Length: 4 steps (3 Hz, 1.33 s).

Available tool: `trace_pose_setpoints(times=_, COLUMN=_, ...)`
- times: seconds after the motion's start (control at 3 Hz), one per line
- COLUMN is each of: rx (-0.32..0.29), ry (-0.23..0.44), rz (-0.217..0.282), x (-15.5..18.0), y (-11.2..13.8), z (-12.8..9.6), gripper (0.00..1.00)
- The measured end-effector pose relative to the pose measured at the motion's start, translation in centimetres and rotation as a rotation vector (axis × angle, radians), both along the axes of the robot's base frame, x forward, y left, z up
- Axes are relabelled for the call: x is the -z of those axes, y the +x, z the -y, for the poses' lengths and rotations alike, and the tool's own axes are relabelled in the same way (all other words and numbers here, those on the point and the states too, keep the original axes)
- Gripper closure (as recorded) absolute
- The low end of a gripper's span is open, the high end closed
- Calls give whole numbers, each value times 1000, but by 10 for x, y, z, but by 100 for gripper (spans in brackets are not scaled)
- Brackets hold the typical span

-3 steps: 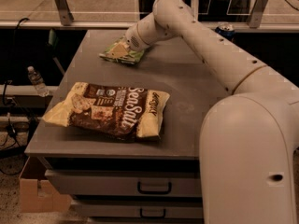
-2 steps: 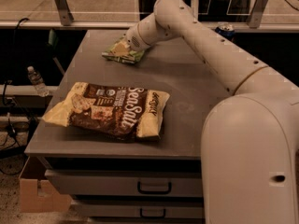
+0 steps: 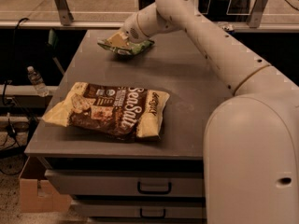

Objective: Pick green jalapeno chip bag

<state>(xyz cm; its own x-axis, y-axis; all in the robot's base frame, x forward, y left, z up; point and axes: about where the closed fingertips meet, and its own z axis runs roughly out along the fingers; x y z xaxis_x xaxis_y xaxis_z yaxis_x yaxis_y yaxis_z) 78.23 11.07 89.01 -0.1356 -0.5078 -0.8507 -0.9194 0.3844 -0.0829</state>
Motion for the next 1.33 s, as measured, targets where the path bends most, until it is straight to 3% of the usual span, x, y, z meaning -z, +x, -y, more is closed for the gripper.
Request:
trace_pose_setpoints(times=0.33, rx=-80, ry=57, rz=148, x=-70, y=-13, z=-6, gripper=100)
trace_pose_setpoints(times=0.67, rx=-101, ry=68, rz=287, x=-130, y=-27, z=7, gripper=100)
trace_pose_setpoints(times=1.0, rx=-76, ry=58, rz=384, x=-172, y=-38, z=27, gripper=100)
trace_pose_setpoints(times=1.33, rx=-74, ry=57, rz=394, x=-178, y=-40, z=29, gripper=100)
